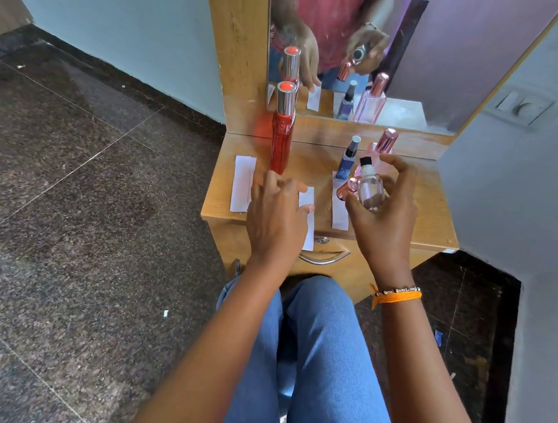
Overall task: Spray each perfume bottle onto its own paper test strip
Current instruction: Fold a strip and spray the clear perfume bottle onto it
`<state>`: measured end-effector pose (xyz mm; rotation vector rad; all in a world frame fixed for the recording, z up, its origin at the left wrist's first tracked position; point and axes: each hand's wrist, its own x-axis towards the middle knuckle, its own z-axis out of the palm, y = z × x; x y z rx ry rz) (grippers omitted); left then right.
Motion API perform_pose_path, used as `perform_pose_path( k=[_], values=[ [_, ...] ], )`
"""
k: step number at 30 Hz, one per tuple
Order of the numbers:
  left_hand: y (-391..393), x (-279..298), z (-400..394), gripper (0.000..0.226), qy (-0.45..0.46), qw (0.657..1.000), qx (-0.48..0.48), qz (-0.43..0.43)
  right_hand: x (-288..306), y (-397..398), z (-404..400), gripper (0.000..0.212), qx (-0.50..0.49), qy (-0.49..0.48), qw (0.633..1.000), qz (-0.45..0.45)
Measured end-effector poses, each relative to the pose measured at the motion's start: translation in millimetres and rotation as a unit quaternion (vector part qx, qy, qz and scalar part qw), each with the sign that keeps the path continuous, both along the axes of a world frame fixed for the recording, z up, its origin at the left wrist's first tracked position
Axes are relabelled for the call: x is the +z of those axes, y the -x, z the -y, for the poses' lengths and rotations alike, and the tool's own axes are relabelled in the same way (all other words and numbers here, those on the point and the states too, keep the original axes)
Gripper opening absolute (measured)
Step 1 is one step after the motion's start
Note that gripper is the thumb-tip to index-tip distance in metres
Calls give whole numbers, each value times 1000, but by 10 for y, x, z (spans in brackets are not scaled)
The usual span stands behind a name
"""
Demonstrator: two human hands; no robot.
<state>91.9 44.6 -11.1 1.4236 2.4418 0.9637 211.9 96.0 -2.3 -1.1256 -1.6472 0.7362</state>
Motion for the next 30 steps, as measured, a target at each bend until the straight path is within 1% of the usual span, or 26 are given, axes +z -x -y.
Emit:
perform_pose_path(
  k=[4, 13, 18, 20, 22, 24, 27, 28, 30],
  values=[
    [44, -53, 59, 33, 40, 999, -30, 1, 13, -5, 2, 58, 6, -2, 1000, -7],
    [64, -102, -184, 30, 27, 999, -23, 9, 10, -22, 52, 59, 24, 14, 1000, -9],
    [70, -126, -248, 33, 23, 999, -30, -1, -3, -20, 68, 58, 28, 17, 999, -4],
    [70, -123, -232, 37, 9, 999, -31, -4, -14, -18, 72, 58, 31, 26, 999, -5],
    [51, -90, -197, 37, -34, 998, -43, 2, -23, -12, 77, 59, 37, 35, 999, -9],
    [20, -37, -157, 34, -75, 992, -85, 48, -17, 2, 91, 59, 50, 45, 997, -25],
    [-47, 41, -49, 39, -80, 965, -159, 194, 3, 23, 134, 56, 76, 75, 990, -94],
    [-69, 67, -5, 41, -70, 949, -168, 259, 13, 25, 146, 55, 83, 91, 984, -126],
    [-111, 107, 63, 43, -49, 902, -178, 391, 37, 28, 164, 53, 96, 122, 970, -187]
  ],
)
